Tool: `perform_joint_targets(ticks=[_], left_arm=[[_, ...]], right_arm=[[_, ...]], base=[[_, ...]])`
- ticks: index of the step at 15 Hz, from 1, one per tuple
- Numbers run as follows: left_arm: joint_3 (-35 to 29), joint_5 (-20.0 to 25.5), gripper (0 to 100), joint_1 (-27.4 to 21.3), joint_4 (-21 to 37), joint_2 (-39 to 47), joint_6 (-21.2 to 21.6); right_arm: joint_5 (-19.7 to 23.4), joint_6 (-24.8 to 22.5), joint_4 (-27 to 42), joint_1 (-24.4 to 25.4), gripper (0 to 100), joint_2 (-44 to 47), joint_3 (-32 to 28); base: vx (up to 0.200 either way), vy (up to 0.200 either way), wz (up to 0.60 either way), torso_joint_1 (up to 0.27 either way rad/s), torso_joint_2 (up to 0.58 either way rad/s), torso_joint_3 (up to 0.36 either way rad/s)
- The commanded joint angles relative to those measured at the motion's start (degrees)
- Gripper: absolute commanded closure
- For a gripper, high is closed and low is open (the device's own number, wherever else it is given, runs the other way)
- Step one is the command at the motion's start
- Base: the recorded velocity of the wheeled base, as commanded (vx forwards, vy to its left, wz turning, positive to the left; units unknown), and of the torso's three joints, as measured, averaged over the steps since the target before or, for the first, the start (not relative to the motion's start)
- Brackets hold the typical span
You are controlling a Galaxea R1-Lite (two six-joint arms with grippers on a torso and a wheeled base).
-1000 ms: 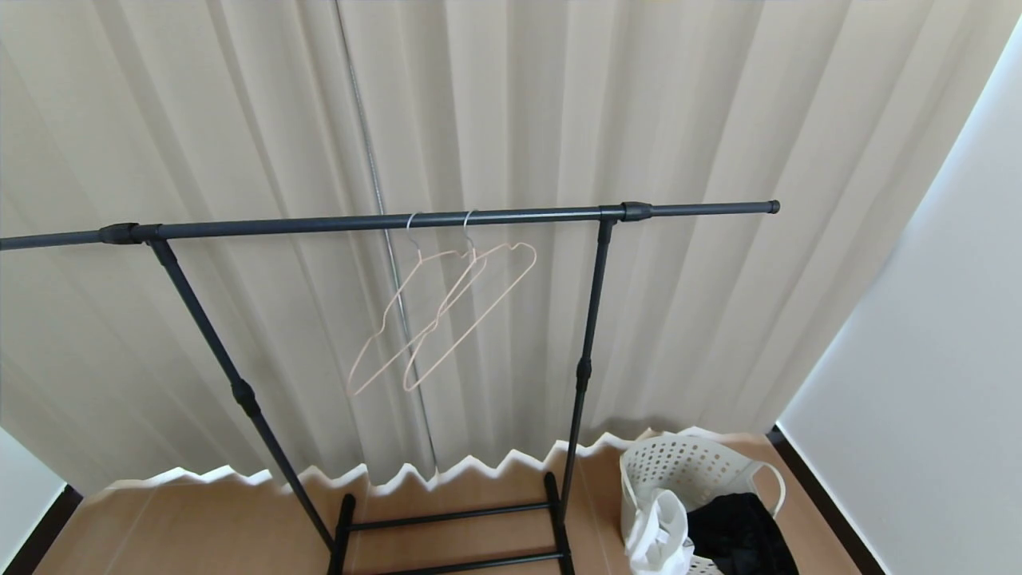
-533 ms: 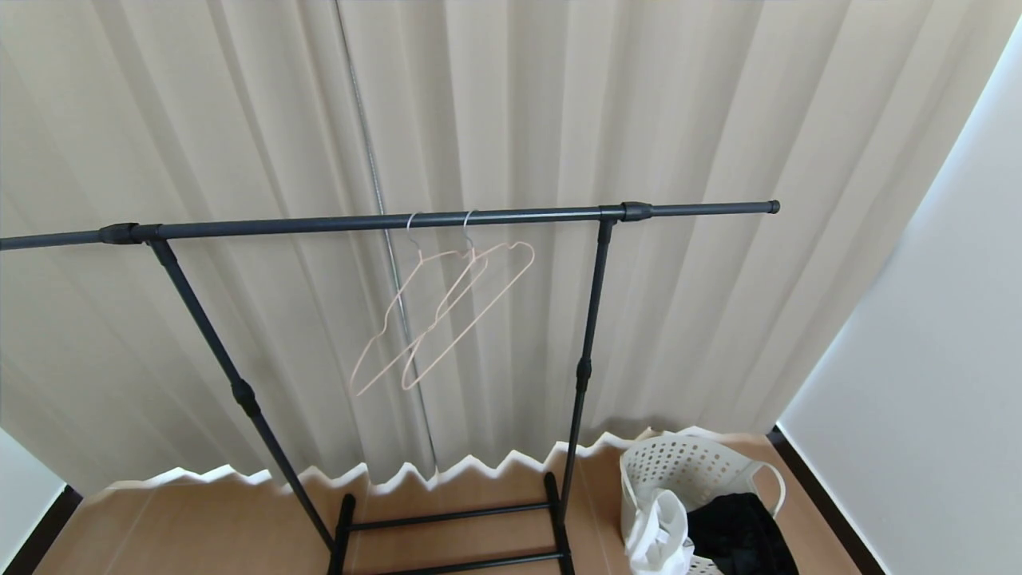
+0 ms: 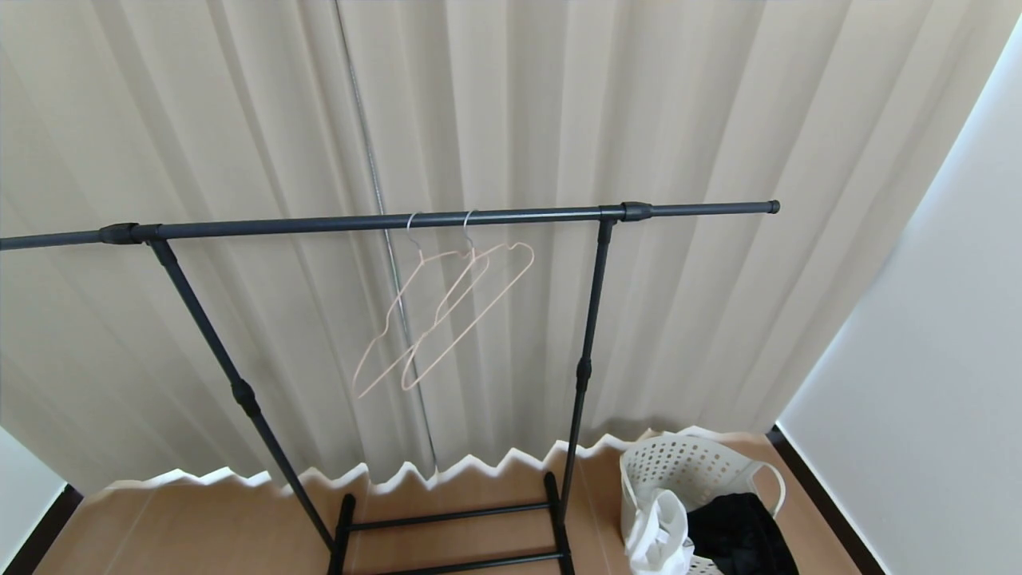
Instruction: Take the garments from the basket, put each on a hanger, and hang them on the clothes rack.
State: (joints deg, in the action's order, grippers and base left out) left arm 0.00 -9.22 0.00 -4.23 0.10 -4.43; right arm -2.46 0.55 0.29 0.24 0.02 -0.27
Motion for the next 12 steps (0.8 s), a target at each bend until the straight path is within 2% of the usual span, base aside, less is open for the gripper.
perform_joint_targets(ticks=[1,10,12], left_arm=[[0.00,-0.01,0,0.00,-0.08,-0.01,0.03],[0.00,-0.01,0,0.09,0.01,-0.01,-0.41],[0.00,-0.01,0,0.09,0.01,-0.01,-0.50]], right_arm=[[0.00,0.07,-0.03,0.02,0,-0.02,0.00],[0.09,0.15,0.06,0.02,0,-0.02,-0.08],[0.09,0.15,0.15,0.02,0,-0.02,-0.08]], base=[[0.000,0.000,0.00,0.000,0.00,0.000],[0.000,0.000,0.00,0.000,0.00,0.000],[0.000,0.000,0.00,-0.075,0.19,0.090]])
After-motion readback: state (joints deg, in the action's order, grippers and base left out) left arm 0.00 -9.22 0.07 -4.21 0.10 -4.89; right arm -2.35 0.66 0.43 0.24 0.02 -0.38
